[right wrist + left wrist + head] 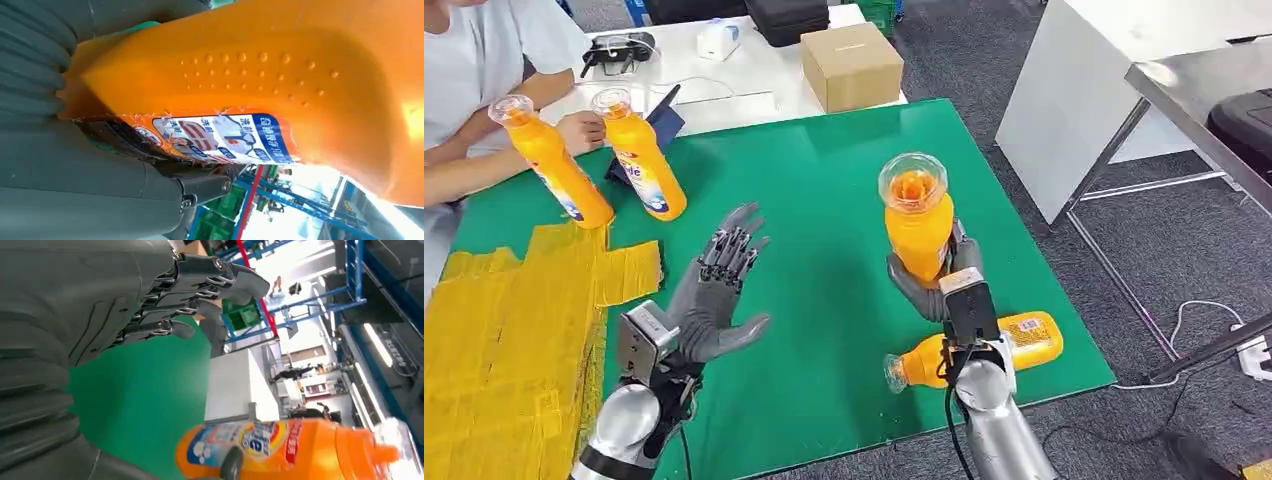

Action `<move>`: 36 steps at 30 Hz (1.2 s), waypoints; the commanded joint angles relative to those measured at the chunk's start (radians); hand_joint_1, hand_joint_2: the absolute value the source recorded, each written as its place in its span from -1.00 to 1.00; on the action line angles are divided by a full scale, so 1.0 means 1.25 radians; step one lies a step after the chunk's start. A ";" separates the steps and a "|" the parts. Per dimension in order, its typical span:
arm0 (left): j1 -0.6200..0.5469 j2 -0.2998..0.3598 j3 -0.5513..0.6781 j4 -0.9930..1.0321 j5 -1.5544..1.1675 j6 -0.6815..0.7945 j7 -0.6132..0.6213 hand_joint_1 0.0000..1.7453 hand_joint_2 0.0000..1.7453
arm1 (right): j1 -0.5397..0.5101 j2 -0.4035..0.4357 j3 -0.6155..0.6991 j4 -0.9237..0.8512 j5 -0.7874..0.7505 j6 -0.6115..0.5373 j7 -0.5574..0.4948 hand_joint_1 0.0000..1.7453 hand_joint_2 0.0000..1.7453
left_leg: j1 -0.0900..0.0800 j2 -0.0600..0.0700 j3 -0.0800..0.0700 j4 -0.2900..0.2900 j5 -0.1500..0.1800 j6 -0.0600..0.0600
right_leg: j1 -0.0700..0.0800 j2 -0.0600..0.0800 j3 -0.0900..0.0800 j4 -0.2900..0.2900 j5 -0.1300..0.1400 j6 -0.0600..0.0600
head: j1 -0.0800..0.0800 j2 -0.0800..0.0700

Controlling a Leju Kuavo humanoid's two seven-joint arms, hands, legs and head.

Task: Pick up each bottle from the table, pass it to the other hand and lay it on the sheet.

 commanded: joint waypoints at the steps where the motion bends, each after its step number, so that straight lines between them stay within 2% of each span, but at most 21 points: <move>1: -0.026 0.008 -0.077 -0.004 -0.129 0.089 -0.013 -1.00 1.00 | -0.052 0.014 0.084 0.101 0.069 -0.006 0.017 1.00 1.00 | 0.002 -0.002 0.004 0.001 -0.003 -0.002 | 0.001 0.005 0.004 0.000 -0.002 -0.003 | 0.000 0.000; 12: -0.048 -0.005 -0.136 0.028 -0.229 0.175 -0.016 -1.00 1.00 | -0.084 0.033 0.193 0.155 0.098 0.016 0.028 1.00 1.00 | 0.003 -0.003 0.004 0.001 -0.003 -0.002 | 0.001 0.005 0.004 0.000 -0.002 -0.003 | 0.000 0.000; 16: -0.057 -0.005 -0.143 0.043 -0.237 0.174 -0.006 -1.00 1.00 | -0.088 0.035 0.212 0.172 0.112 0.013 0.035 1.00 1.00 | 0.001 -0.002 0.002 0.000 -0.001 -0.001 | 0.001 0.003 0.002 -0.001 -0.001 -0.002 | 0.000 0.000; 17: -0.061 -0.007 -0.145 0.051 -0.236 0.172 -0.003 -1.00 1.00 | -0.088 0.036 0.217 0.178 0.117 0.010 0.037 1.00 1.00 | 0.004 -0.005 0.007 0.002 -0.004 -0.003 | 0.002 0.007 0.007 0.000 -0.003 -0.004 | 0.000 0.000; 18: -0.062 -0.007 -0.145 0.053 -0.237 0.172 -0.002 -1.00 1.00 | -0.088 0.036 0.218 0.180 0.117 0.010 0.037 1.00 1.00 | 0.002 -0.003 0.003 0.000 -0.001 -0.001 | 0.001 0.003 0.003 -0.001 -0.001 -0.002 | 0.000 0.000; 33: -0.084 -0.019 -0.131 0.107 -0.215 0.167 0.022 -1.00 1.00 | -0.086 0.043 0.252 0.198 0.133 0.011 0.034 1.00 1.00 | 0.002 -0.004 0.005 0.001 -0.003 -0.002 | 0.001 0.004 0.005 0.000 -0.002 -0.003 | 0.000 0.000; 36: -0.089 -0.026 -0.106 0.133 -0.147 0.132 0.064 -1.00 1.00 | -0.080 0.039 0.267 0.199 0.143 0.007 0.037 1.00 1.00 | 0.001 -0.003 0.002 0.000 -0.001 -0.001 | 0.001 0.002 0.002 -0.001 -0.001 -0.002 | 0.000 0.000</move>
